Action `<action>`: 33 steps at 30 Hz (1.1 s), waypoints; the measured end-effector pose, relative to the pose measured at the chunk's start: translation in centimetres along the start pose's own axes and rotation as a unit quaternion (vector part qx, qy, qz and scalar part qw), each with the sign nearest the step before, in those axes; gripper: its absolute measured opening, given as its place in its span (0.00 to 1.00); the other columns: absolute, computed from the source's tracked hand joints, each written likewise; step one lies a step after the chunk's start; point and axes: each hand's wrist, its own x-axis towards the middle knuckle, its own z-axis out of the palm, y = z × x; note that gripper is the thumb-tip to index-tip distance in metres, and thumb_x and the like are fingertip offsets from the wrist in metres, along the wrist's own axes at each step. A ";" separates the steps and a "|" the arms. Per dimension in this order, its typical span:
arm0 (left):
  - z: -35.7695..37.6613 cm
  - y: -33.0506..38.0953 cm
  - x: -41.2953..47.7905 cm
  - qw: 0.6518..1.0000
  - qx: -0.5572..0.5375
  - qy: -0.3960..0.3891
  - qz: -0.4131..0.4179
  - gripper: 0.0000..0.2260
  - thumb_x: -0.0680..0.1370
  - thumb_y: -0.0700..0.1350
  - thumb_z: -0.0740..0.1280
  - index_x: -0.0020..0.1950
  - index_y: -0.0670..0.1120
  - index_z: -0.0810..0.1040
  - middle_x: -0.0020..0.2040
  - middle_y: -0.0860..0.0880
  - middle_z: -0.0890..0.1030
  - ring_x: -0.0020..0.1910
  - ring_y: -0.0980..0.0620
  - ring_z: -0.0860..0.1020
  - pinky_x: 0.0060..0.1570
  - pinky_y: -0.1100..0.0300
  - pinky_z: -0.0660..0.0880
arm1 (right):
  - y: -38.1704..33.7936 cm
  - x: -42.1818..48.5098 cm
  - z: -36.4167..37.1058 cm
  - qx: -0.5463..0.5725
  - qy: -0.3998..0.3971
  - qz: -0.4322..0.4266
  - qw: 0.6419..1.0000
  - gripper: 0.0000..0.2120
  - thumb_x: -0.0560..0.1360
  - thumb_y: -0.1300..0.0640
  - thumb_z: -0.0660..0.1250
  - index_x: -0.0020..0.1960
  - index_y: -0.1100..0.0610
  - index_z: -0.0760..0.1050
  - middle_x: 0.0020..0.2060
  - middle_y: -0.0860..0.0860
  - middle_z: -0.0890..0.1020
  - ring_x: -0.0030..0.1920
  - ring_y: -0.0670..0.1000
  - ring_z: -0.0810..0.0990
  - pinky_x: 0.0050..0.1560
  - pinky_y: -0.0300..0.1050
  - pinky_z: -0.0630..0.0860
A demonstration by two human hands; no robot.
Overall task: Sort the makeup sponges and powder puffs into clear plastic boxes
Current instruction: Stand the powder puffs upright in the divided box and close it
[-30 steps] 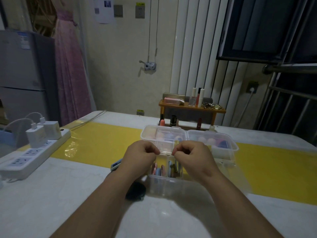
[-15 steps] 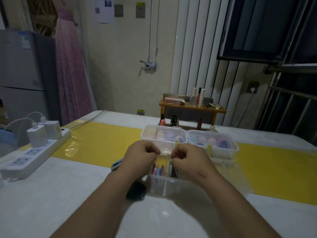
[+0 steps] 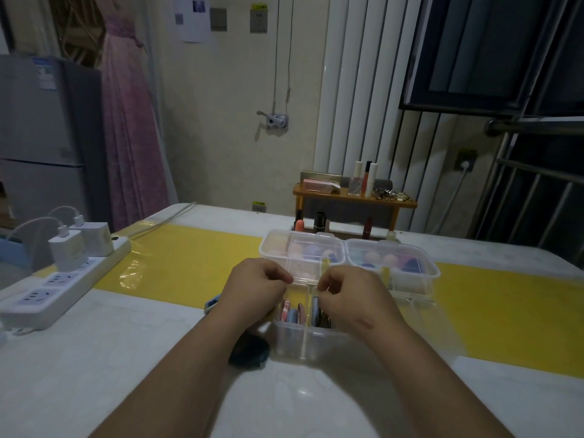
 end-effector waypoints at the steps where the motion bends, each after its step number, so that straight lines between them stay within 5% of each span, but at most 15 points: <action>1: -0.1 0.1 0.0 1.000 -0.003 0.000 -0.002 0.13 0.72 0.33 0.67 0.37 0.50 0.85 0.35 0.53 0.82 0.35 0.52 0.79 0.38 0.58 0.76 | -0.1 0.0 0.0 0.000 -0.004 -0.001 1.000 0.06 0.76 0.55 0.67 0.48 0.45 0.80 0.43 0.43 0.80 0.44 0.44 0.78 0.49 0.45 0.80; 7: -0.3 0.2 -0.1 1.000 0.008 -0.007 -0.009 0.11 0.73 0.34 0.68 0.39 0.49 0.86 0.35 0.52 0.82 0.36 0.53 0.79 0.37 0.60 0.74 | 0.0 0.2 0.1 -0.045 0.028 0.012 0.999 0.05 0.76 0.54 0.69 0.48 0.47 0.83 0.48 0.45 0.76 0.48 0.47 0.76 0.47 0.42 0.76; 11: -1.2 -0.1 0.1 0.999 0.040 0.000 0.013 0.12 0.74 0.37 0.69 0.40 0.53 0.86 0.39 0.55 0.84 0.40 0.58 0.80 0.36 0.67 0.72 | 0.3 0.5 -0.1 -0.013 -0.033 0.058 0.998 0.06 0.77 0.55 0.68 0.47 0.50 0.84 0.41 0.46 0.83 0.43 0.46 0.80 0.49 0.46 0.80; 18: -2.7 -0.9 1.1 0.994 0.080 0.075 0.008 0.16 0.74 0.33 0.64 0.43 0.53 0.84 0.45 0.54 0.83 0.45 0.51 0.79 0.45 0.58 0.75 | 0.6 0.5 -0.3 0.071 -0.029 0.048 0.996 0.03 0.77 0.55 0.70 0.48 0.47 0.77 0.40 0.45 0.78 0.42 0.46 0.78 0.43 0.41 0.76; 21: -3.1 -1.0 1.2 0.989 0.095 0.107 -0.025 0.21 0.70 0.31 0.60 0.47 0.52 0.85 0.48 0.51 0.84 0.47 0.49 0.80 0.48 0.52 0.79 | 0.6 0.5 -0.3 0.080 -0.014 0.039 0.996 0.05 0.78 0.56 0.67 0.43 0.48 0.77 0.41 0.46 0.80 0.44 0.47 0.79 0.49 0.45 0.79; 28: -3.0 -1.1 1.1 0.957 0.279 0.068 -0.039 0.17 0.72 0.38 0.63 0.54 0.54 0.84 0.54 0.52 0.83 0.56 0.47 0.78 0.60 0.53 0.72 | 0.7 0.8 -0.3 0.051 -0.050 0.054 0.996 0.07 0.78 0.58 0.68 0.45 0.47 0.81 0.44 0.46 0.82 0.47 0.46 0.79 0.54 0.47 0.80; 33: -2.8 -1.1 1.1 0.933 0.353 0.039 -0.055 0.13 0.72 0.40 0.64 0.48 0.55 0.82 0.47 0.53 0.82 0.48 0.50 0.76 0.56 0.54 0.69 | 0.9 0.7 -0.4 0.097 -0.011 0.040 0.994 0.09 0.79 0.59 0.64 0.45 0.47 0.78 0.45 0.46 0.81 0.47 0.45 0.78 0.48 0.42 0.76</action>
